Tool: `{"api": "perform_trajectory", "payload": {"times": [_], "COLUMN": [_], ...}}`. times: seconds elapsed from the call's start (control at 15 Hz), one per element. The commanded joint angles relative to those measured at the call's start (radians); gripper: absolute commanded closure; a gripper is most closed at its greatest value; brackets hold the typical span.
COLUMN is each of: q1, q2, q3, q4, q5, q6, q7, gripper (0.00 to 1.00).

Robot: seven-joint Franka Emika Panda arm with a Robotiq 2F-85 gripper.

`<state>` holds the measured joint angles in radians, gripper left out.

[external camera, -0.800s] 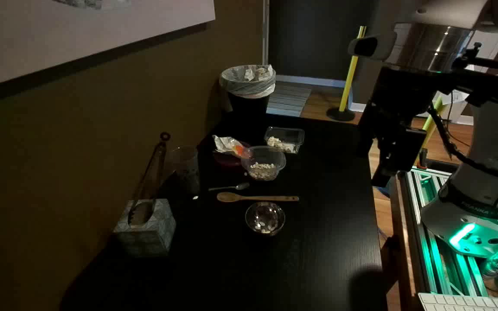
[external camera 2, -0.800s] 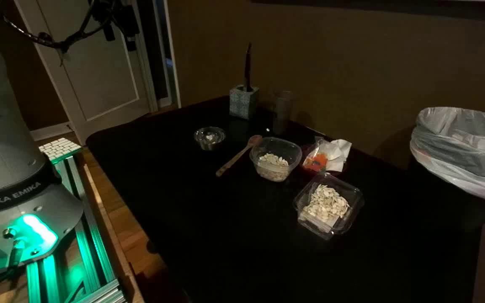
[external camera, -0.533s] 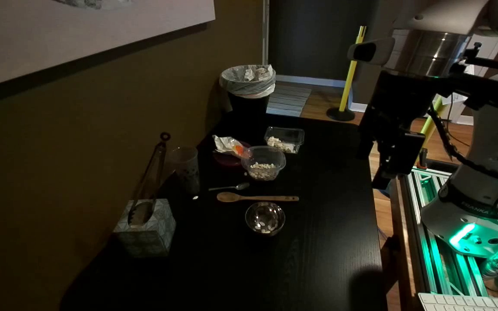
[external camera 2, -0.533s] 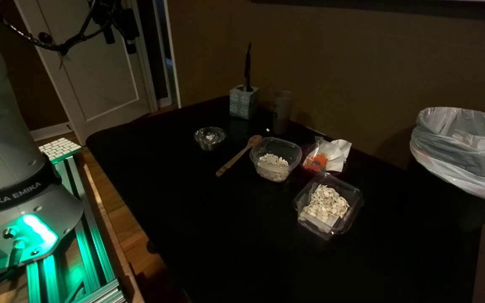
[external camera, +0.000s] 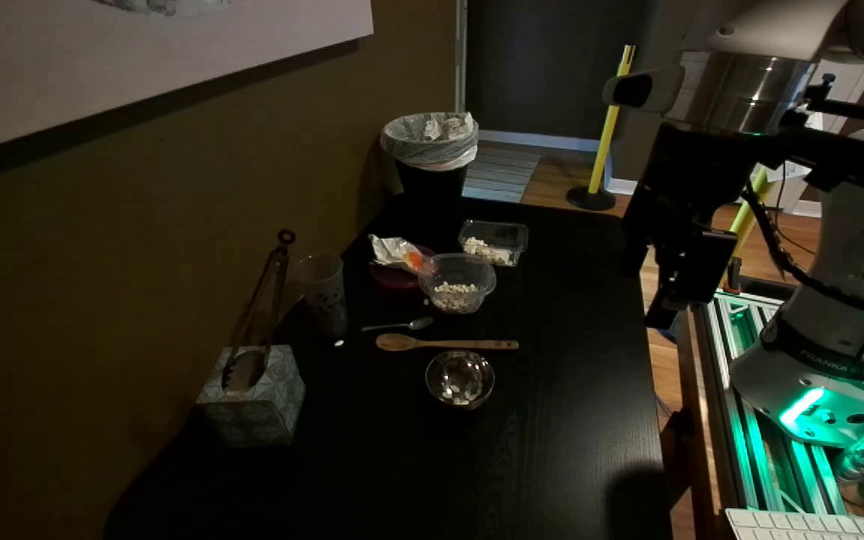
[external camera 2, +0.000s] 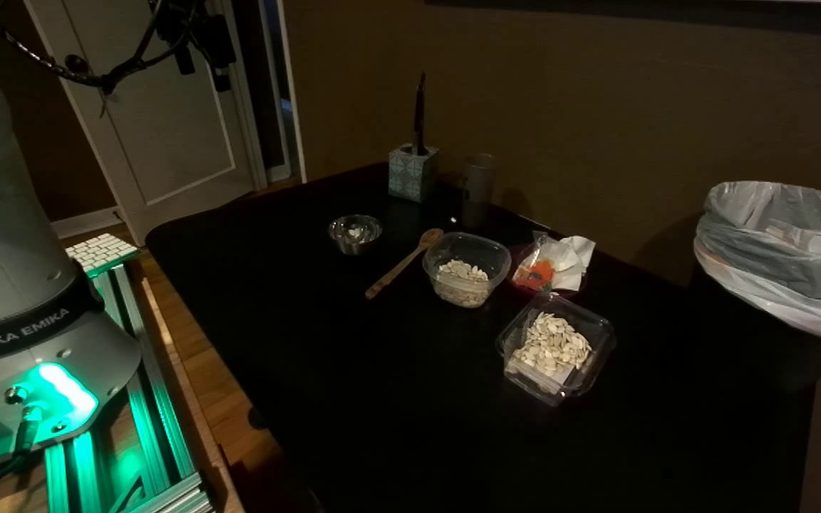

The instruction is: Put the wooden spoon on top of the clear container on the left.

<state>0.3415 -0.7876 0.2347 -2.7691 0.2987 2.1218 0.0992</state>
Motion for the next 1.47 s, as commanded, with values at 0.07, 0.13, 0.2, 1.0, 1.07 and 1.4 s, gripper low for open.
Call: {"api": "perform_trajectory", "payload": {"times": [0.07, 0.13, 0.2, 1.0, 1.07, 1.4], "q1": [-0.001, -0.001, -0.001, -0.18, -0.218, -0.266], "q2": [0.0, 0.0, 0.0, 0.163, 0.208, 0.512], "q3": [0.0, 0.0, 0.0, -0.072, -0.085, -0.15], "q4": [0.002, 0.002, 0.002, 0.02, 0.032, 0.141], "q5": [0.0, 0.0, 0.0, -0.086, -0.106, -0.128], "q6": [-0.003, -0.003, -0.003, 0.203, 0.248, 0.44], "q7": [0.0, 0.0, 0.0, -0.013, -0.001, -0.026], "gripper": [0.0, 0.0, 0.0, 0.0, 0.0, 0.0]}}
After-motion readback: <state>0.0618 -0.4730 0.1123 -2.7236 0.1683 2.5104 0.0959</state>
